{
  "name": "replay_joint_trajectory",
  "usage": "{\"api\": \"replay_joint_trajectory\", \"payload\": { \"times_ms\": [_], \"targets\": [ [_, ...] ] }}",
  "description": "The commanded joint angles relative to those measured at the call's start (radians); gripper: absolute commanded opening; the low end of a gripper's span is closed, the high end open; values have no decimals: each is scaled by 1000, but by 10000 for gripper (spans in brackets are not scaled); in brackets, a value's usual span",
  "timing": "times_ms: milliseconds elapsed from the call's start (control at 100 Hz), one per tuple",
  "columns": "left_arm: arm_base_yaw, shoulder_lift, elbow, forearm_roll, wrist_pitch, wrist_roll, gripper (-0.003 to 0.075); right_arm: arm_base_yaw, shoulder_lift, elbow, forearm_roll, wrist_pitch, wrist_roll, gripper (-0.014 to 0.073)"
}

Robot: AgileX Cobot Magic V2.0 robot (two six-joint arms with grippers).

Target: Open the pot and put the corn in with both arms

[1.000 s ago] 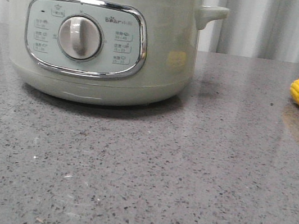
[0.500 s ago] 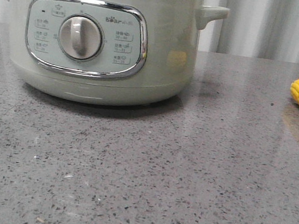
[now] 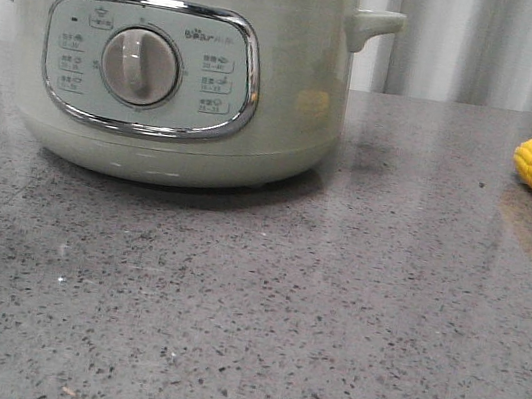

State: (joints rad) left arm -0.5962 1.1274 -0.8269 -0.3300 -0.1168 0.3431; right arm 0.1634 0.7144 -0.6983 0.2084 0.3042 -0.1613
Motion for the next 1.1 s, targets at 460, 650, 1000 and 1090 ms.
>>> {"api": "replay_joint_trajectory", "payload": {
  "times_ms": [460,650,1000,1090],
  "targets": [
    [-34,328,-255,-60,-133,-1,453,-6,-3,-38,-3,2,-8,545],
    [-34,345,-255,-117,-171,-1,428,-6,-3,-38,0,2,-8,545],
    [-34,318,-255,-117,-287,-1,167,-6,-3,-38,0,2,-8,545],
    [-29,284,-270,-117,-297,-1,167,-6,-3,-38,0,2,-8,545]
  ]
}}
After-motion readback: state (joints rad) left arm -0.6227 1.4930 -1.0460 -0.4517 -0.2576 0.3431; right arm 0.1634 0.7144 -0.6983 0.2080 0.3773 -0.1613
